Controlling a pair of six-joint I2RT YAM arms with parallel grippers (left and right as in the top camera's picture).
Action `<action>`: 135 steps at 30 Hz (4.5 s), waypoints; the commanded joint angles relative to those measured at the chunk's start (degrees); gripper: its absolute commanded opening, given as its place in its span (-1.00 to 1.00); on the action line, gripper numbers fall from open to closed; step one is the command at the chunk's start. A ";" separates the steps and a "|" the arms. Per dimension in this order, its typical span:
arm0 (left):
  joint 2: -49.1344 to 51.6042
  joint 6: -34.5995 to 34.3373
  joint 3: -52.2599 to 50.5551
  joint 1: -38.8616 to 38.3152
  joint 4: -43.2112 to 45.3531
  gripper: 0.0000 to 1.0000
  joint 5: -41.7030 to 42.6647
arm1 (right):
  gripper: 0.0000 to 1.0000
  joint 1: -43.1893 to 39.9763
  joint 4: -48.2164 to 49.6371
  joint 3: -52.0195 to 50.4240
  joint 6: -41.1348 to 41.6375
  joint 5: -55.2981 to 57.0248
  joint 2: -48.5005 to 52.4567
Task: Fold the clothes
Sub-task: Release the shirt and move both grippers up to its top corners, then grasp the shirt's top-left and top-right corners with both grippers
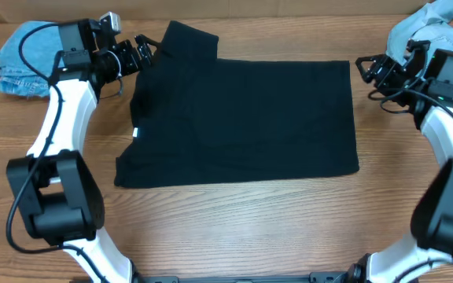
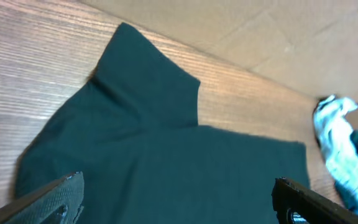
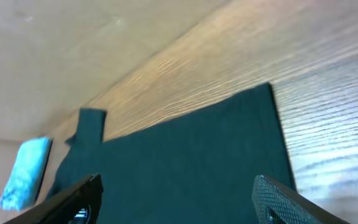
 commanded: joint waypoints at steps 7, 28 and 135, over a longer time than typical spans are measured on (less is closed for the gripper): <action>3.74 -6.10 1.95 0.22 2.58 1.00 2.34 | 0.62 0.33 2.47 13.70 3.30 -1.66 16.39; 3.74 -6.32 1.95 0.17 0.17 1.00 2.45 | 0.60 1.97 5.22 19.02 1.86 4.24 26.01; 25.05 -6.19 9.40 3.32 10.36 0.98 -0.81 | -0.92 5.16 -19.69 25.40 -13.51 -3.56 18.32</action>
